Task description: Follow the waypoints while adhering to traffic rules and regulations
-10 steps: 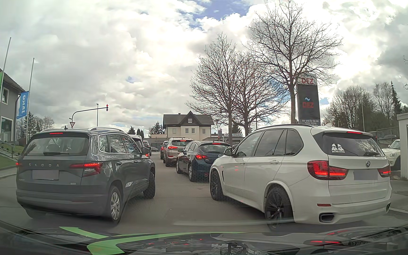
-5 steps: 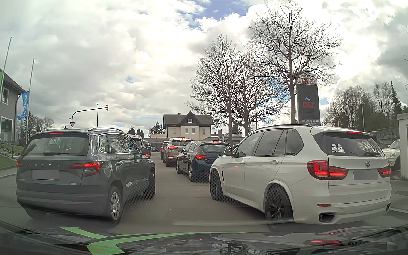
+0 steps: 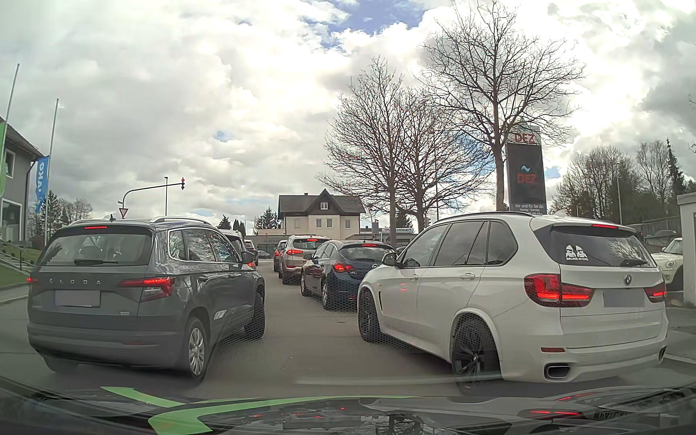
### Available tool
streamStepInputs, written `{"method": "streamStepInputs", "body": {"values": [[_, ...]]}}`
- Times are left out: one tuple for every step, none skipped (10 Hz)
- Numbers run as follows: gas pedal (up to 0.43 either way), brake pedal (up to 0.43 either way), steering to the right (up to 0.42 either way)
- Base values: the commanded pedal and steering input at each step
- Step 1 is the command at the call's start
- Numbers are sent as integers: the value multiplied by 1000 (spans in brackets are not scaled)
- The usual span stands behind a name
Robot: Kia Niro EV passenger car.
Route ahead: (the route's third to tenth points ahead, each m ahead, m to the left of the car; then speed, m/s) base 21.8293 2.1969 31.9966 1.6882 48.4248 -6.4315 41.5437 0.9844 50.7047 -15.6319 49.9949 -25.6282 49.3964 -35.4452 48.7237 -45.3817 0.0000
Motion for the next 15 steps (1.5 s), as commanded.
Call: {"method": "streamStepInputs", "body": {"values": [[0, 287, 571], [0, 287, 571], [0, 287, 571], [0, 287, 571], [0, 287, 571], [0, 287, 571], [0, 287, 571], [0, 287, 571], [0, 287, 571], [0, 287, 571], [0, 287, 571], [0, 287, 572], [0, 287, 572], [0, 287, 571], [0, 287, 572]]}}
